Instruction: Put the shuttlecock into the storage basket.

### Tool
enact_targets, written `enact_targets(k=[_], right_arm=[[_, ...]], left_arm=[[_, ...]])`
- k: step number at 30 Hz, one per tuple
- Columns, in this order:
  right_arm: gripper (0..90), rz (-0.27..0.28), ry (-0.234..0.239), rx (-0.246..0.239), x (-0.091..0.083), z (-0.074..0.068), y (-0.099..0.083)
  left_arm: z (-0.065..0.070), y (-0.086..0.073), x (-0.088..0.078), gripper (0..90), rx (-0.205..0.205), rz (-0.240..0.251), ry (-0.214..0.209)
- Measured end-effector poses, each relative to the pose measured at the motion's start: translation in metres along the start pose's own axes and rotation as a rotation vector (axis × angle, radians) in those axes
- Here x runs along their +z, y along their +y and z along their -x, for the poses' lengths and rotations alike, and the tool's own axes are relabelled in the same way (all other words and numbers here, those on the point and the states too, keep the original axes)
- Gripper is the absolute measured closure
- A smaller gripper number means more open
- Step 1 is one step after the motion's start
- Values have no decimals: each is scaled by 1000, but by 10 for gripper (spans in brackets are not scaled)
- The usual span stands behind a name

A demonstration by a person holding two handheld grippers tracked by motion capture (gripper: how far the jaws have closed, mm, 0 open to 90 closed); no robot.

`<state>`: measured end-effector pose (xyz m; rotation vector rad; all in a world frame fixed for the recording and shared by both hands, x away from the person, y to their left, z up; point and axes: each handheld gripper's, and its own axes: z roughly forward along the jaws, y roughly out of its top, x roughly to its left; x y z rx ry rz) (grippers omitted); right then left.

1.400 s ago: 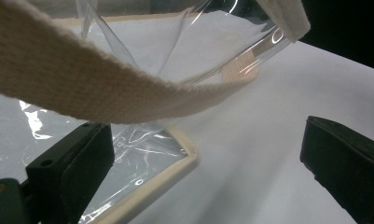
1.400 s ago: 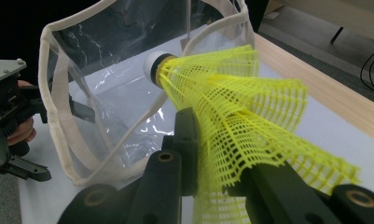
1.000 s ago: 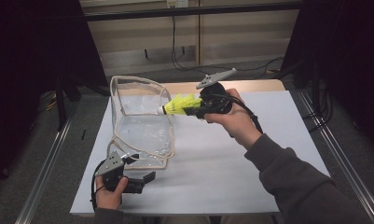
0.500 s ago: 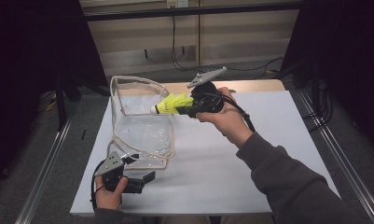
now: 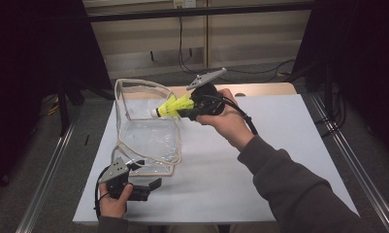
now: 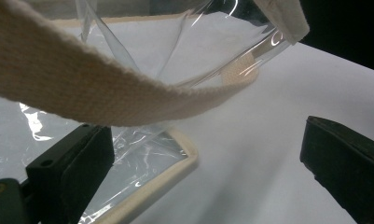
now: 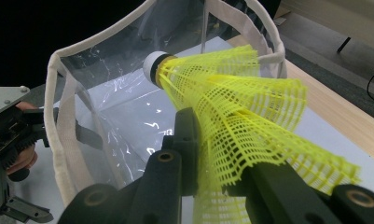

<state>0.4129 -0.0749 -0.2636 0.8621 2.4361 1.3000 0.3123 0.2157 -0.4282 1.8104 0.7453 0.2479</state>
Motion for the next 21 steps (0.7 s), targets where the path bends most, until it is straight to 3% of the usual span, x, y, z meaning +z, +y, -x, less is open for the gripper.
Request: enact_targets(k=[14,16,21], right_arm=[[795,-7,8,-12,15,-8,9],[796,-13,2,-18,18,-9,10],[796,-15,2,-23,23,-10,12]], left_arm=[[-1,0,0,28,-3,5,1],[-2,0,0,28,0,0,-26],[-1,0,1,28,-3,6,1]])
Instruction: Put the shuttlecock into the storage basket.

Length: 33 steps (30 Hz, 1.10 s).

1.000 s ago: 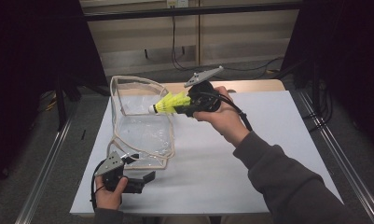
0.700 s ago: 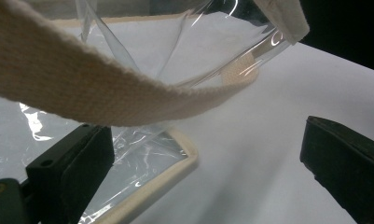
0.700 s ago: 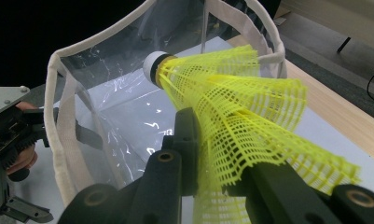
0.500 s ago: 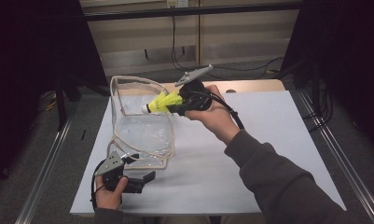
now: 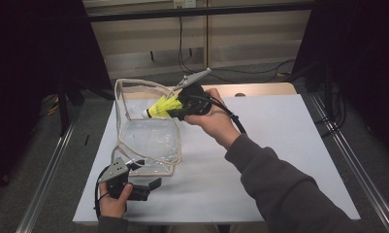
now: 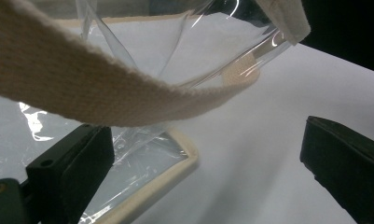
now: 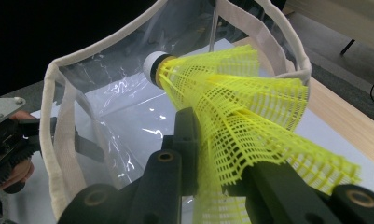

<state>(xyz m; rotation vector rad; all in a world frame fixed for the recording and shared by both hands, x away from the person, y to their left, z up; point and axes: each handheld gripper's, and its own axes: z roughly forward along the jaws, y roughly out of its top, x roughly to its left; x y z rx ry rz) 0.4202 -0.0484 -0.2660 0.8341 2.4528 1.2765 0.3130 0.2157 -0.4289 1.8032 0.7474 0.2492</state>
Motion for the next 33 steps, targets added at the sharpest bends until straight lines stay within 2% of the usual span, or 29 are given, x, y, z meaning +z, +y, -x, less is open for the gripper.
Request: enact_targets(k=[11,13,15,20,21,27,33], right_arm=[[796,0,-4,-5,9,-3,6],[796,-2,-8,-10,8,-5,8],[796,-3,-10,-16,7,-6,10],[796,3,-8,-25,2,-8,13],[796,1,-9,-26,1,-8,13],[796,3,-6,-35,0,-13,19],[796,-5,2,-37,9,-19,21]], left_arm=[[0,0,0,28,1,2,-1],[0,0,0,28,1,1,-1],[-1,0,0,29,3,-3,-26],[-1,0,1,28,2,-6,-30],[0,0,1,28,1,-2,-4],[0,0,1,28,1,-2,-4],[1,0,1,28,2,0,-5]])
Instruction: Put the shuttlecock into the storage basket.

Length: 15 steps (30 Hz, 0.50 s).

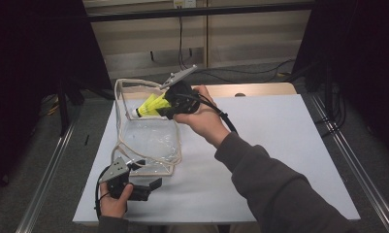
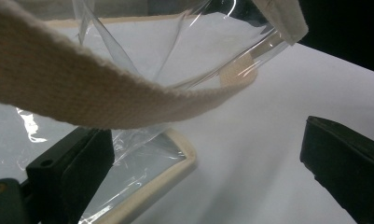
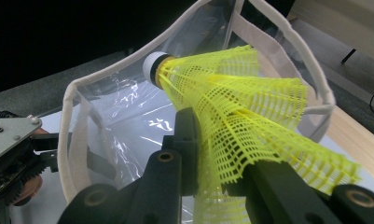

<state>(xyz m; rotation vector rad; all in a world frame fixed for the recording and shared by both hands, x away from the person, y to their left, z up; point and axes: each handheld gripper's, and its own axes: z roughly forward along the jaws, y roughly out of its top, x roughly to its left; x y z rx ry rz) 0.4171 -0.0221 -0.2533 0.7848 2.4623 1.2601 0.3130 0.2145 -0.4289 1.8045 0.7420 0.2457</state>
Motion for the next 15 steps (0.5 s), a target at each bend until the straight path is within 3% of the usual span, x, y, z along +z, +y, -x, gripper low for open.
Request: enact_targets(k=[8,10,14,15], right_arm=[[796,-23,25,-11,18,-9,-1],[796,-26,23,-6,23,-10,-1],[796,-28,26,7,31,-11,-2],[796,-31,21,10,33,-11,-2]], left_arm=[[-1,0,0,28,1,-6,-2],[-2,0,0,28,2,-6,-25],[-3,0,0,28,0,-3,-26],[-2,0,0,29,-4,-2,-4]])
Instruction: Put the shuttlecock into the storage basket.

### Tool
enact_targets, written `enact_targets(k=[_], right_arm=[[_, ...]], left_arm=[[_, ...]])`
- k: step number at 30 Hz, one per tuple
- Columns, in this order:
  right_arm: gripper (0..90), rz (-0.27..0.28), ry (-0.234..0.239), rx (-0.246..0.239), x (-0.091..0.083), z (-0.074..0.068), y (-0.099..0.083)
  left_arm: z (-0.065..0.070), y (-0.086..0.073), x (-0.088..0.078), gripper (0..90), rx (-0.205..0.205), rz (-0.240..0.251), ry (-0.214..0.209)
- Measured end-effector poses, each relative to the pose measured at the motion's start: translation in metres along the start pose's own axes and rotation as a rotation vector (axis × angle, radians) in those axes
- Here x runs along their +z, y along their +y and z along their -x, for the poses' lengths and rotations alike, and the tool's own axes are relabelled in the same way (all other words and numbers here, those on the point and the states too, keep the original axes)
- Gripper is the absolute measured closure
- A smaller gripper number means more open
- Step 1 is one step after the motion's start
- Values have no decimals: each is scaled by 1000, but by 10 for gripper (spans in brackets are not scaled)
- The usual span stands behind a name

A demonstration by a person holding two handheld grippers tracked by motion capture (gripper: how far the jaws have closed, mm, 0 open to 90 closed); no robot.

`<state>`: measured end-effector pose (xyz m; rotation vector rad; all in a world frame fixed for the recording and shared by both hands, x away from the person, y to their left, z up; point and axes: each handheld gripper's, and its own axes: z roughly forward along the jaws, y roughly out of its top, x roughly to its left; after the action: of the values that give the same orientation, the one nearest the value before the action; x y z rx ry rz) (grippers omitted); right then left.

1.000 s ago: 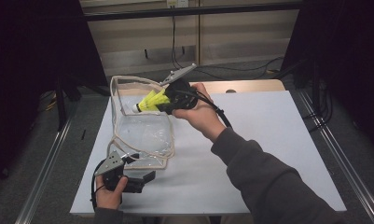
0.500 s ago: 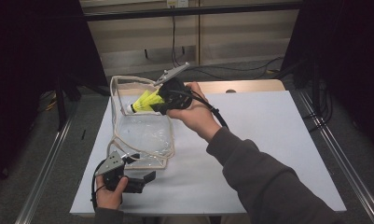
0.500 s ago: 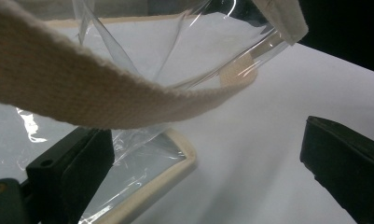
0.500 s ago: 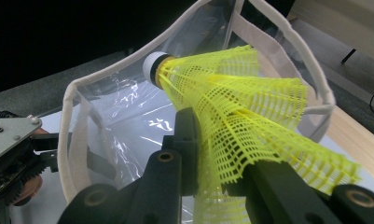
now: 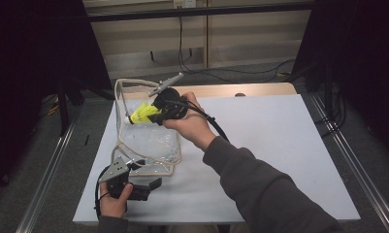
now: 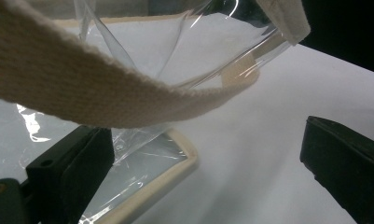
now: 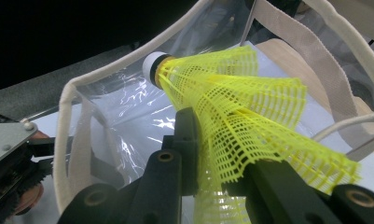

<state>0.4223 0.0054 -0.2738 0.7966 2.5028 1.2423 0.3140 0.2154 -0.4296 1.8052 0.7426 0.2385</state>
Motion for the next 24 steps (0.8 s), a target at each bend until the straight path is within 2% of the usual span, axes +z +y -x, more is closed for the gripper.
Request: enact_targets(k=[15,21,23,24], right_arm=[[796,-40,-26,-12,28,-6,0],[796,-46,-36,3,37,-6,0],[795,-46,-37,7,39,-6,0],[796,-47,-36,5,40,-6,0]], left_arm=[[0,0,0,28,-2,5,3],[0,0,0,28,0,7,2],[-2,0,0,28,0,1,-25],[-1,0,0,28,-2,3,-4]])
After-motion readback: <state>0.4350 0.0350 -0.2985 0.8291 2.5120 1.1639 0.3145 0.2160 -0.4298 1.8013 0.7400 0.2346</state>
